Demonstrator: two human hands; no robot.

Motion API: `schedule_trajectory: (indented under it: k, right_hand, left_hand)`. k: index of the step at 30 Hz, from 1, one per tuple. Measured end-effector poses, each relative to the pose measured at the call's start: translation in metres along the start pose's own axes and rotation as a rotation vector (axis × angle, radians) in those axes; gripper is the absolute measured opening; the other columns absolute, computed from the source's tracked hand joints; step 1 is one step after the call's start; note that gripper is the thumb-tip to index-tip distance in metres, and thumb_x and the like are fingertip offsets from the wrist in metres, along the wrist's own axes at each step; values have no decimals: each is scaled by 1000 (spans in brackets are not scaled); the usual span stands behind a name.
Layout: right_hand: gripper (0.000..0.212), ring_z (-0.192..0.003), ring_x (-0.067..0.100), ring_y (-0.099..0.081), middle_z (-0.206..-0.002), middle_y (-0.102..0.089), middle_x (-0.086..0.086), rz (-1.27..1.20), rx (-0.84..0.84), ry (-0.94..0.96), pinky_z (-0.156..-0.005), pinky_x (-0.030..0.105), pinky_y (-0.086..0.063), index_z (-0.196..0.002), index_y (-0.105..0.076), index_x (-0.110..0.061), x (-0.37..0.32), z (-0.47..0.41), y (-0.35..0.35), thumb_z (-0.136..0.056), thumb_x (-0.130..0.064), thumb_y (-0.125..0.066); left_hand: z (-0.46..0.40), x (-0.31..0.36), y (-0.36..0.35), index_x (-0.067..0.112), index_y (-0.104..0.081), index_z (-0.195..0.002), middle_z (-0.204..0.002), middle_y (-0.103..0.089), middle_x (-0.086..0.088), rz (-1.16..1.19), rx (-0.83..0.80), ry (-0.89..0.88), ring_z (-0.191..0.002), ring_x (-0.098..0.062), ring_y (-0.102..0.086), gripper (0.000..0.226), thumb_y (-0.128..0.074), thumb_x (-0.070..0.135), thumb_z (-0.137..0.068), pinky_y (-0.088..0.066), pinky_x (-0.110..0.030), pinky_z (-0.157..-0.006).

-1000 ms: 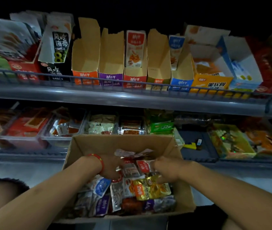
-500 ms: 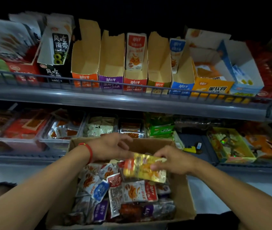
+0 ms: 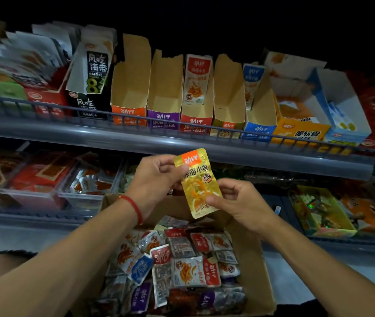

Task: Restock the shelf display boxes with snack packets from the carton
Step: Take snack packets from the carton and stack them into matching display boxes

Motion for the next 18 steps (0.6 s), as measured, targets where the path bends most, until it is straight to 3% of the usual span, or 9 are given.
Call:
schedule_trajectory:
  k: [4,7,10,12,15,18]
  right_hand:
    - [33,-100,12,-69,-106,-72,-7,188,240,170,-84,31,-59,-127,-65,-27,-28,-7,20,-94,-26,-69]
    - [37,-102,9,-66,-109,-69,-11,267,289,269,-87,35,-58,-131,-64,-32,-50,-8,26,-95,-23,-68]
    - [25,-98,6,-65,-106,-70,-13,529,291,317,-83,38,-59,-120,-71,-33,-69,-8,26,-96,-28,-68]
    - [19,-93,3,-65,-100,-70,-16,650,275,334,-80,32,-58,-112,-73,-34,-85,-9,28,-94,-27,-70]
    - [16,-92,-3,-62,-96,-68,-20,724,306,337,-79,20,-53,-102,-71,-39,-117,-11,50,-93,-25,-70]
    - [17,-81,-6,-60,-90,-66,-21,695,517,448,-75,15,-51,-99,-69,-36,-158,-10,93,-94,-19,-70]
  left_hand:
    - [-3,23,-2,23,-72,-103,-87,-76,0,-312,-78,-207,-81,-14,-72,13,-72,18,-90,-59,-27,-70]
    - [-5,34,-10,23,-68,-111,-83,-74,-2,-390,-126,-297,-80,-16,-71,24,-75,19,-88,-59,-27,-73]
    - [-6,42,-14,23,-67,-114,-79,-73,1,-398,-119,-353,-75,-9,-71,29,-76,21,-87,-56,-20,-68]
    - [-7,48,-16,23,-67,-115,-79,-74,2,-362,-125,-367,-76,-7,-71,30,-76,22,-86,-56,-21,-69]
    - [-15,58,-18,24,-63,-122,-95,-73,6,-376,-100,-388,-91,-5,-68,33,-72,25,-91,-58,-27,-80]
    - [-27,74,-24,26,-54,-135,-121,-63,11,-575,-17,-520,-115,-6,-58,43,-65,22,-94,-52,-33,-101]
Point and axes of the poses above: each hand's wrist, its own z-axis away from the middle knuckle, its own y-axis out of the back of the hand, x = y × z, the point moved 6 cm from there along -z, towards the middle knuckle
